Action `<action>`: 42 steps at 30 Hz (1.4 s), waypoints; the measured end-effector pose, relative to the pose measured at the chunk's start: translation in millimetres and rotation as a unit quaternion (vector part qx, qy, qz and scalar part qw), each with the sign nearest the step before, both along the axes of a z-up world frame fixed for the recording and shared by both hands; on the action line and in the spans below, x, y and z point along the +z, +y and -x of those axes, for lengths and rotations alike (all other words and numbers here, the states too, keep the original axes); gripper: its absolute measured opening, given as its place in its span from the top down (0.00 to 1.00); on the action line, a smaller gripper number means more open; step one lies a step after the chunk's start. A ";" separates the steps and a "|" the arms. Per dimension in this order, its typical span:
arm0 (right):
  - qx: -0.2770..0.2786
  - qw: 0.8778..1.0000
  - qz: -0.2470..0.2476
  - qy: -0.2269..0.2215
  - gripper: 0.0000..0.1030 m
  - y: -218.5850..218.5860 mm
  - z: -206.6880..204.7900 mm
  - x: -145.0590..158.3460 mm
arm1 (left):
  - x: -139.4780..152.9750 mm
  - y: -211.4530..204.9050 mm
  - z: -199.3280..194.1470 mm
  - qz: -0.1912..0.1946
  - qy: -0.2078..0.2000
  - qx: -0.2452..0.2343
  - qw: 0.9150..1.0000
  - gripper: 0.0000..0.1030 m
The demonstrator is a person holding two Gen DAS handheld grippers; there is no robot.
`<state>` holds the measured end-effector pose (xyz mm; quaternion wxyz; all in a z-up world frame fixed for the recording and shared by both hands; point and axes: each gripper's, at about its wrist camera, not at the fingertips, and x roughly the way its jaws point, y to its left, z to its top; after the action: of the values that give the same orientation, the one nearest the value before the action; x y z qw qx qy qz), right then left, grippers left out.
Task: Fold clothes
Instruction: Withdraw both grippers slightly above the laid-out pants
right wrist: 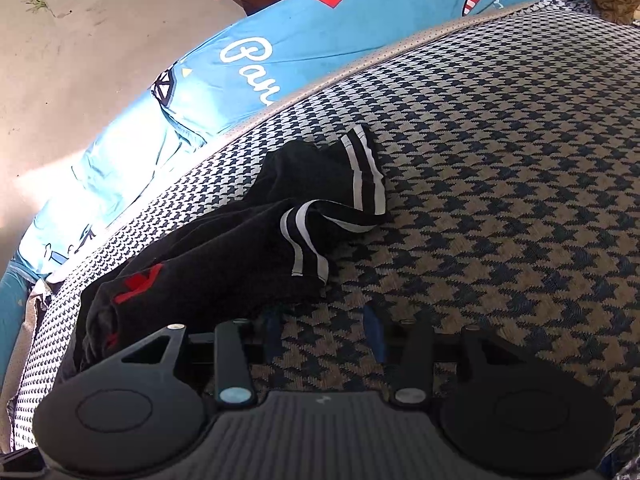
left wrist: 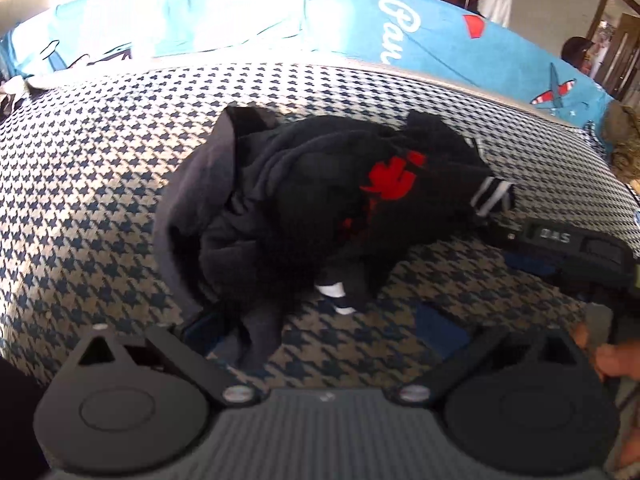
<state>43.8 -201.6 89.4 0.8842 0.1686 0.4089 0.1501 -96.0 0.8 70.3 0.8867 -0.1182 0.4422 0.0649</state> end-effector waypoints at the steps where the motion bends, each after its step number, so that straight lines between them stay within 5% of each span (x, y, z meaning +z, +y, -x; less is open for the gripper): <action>1: 0.000 1.000 0.000 0.000 0.57 -0.2 0.0 0.1 | 1.8 -2.8 1.0 0.003 -0.003 -0.006 1.000 0.00; 14: -0.006 1.000 -0.005 0.000 0.54 -1.5 -1.3 2.0 | 25.3 -6.8 -15.1 -0.013 -0.031 -0.012 0.999 0.00; 42: 0.018 1.000 -0.014 0.008 0.49 1.5 -29.9 22.1 | 25.0 30.3 -43.5 -0.050 -0.030 0.012 0.998 0.00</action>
<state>73.7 -200.2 111.5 0.8754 0.1748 0.4171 0.1708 -52.5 31.1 95.4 0.9034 -0.0808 0.4104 0.0943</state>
